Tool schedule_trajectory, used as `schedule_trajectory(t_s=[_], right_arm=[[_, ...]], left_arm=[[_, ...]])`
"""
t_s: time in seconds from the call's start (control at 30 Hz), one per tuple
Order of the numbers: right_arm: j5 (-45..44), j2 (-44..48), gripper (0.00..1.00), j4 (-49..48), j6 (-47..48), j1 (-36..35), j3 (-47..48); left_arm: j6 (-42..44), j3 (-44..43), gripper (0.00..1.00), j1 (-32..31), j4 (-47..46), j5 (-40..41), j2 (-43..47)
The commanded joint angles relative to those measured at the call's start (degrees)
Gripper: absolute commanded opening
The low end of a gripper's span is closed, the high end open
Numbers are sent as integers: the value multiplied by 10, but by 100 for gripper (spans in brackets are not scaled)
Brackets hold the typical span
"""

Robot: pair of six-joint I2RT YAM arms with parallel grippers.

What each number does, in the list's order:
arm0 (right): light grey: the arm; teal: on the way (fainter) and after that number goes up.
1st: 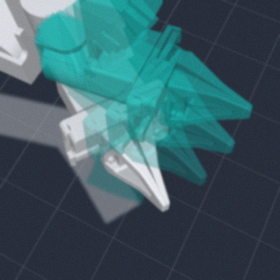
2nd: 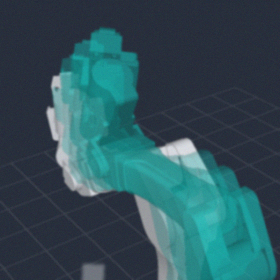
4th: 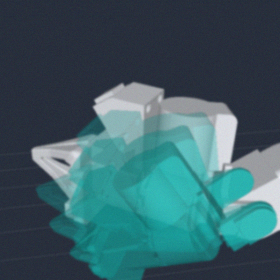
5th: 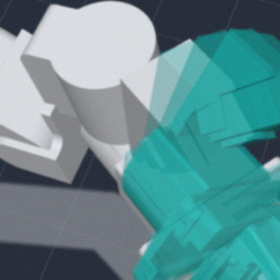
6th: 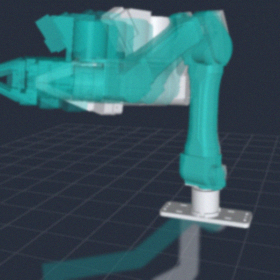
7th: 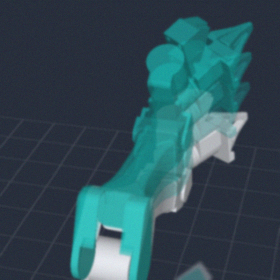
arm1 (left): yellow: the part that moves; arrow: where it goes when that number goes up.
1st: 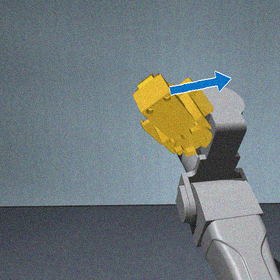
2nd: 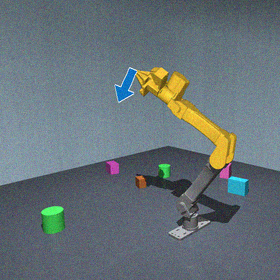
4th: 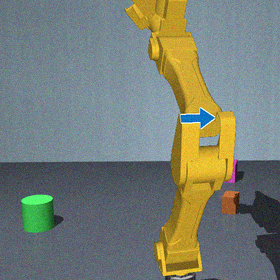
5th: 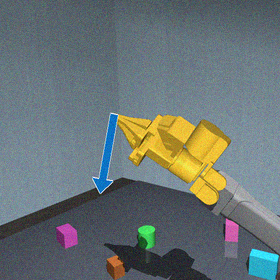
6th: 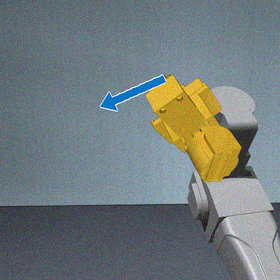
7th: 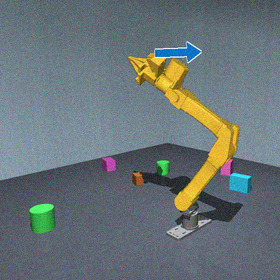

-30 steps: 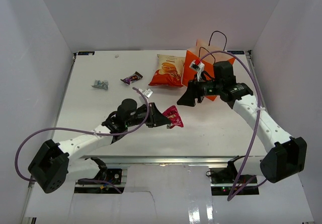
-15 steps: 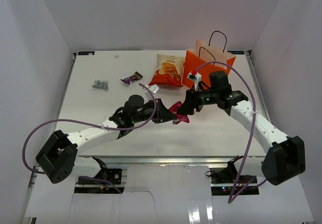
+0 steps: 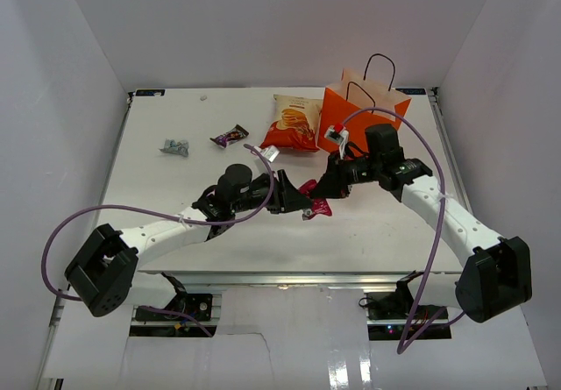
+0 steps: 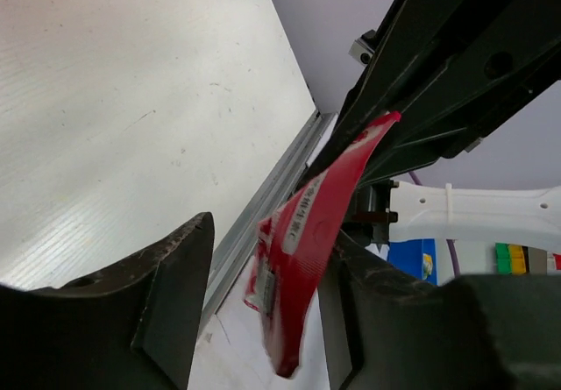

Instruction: Place the snacks into the paper bag

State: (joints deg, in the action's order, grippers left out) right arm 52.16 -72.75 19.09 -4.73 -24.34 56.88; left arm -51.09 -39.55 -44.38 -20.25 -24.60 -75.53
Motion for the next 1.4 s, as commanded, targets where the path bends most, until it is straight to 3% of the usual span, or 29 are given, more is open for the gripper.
schedule_trajectory(t_s=[0.0, 0.13, 0.3, 0.47, 0.63, 0.83, 0.93, 1.23, 1.37], right_arm=[[84, 5, 10, -18, 43, 8, 30], [83, 7, 8, 23, 122, 14, 60], [57, 19, 8, 73, 197, 60, 152], [24, 37, 8, 72, 252, 104, 265], [-122, 25, 8, 11, 231, 128, 370], [-181, -78, 8, -50, 145, 234, 476], [-192, -135, 8, -50, 160, 261, 515], [-196, -191, 11, -49, 222, 261, 438], [-199, -194, 14, -50, 236, 261, 409]], left_arm=[[4, -25, 61, -3, -19, -7, 19], [30, -18, 73, -2, -19, 3, 56], [84, 0, 83, -2, 7, 52, 194], [131, -7, 92, -1, 142, 142, 304], [147, -15, 96, 0, 296, 265, 359], [105, 6, 97, 0, 385, 357, 388], [88, 7, 98, -1, 412, 395, 395], [86, -36, 98, 3, 452, 471, 319], [92, -54, 98, 73, 436, 429, 268]])
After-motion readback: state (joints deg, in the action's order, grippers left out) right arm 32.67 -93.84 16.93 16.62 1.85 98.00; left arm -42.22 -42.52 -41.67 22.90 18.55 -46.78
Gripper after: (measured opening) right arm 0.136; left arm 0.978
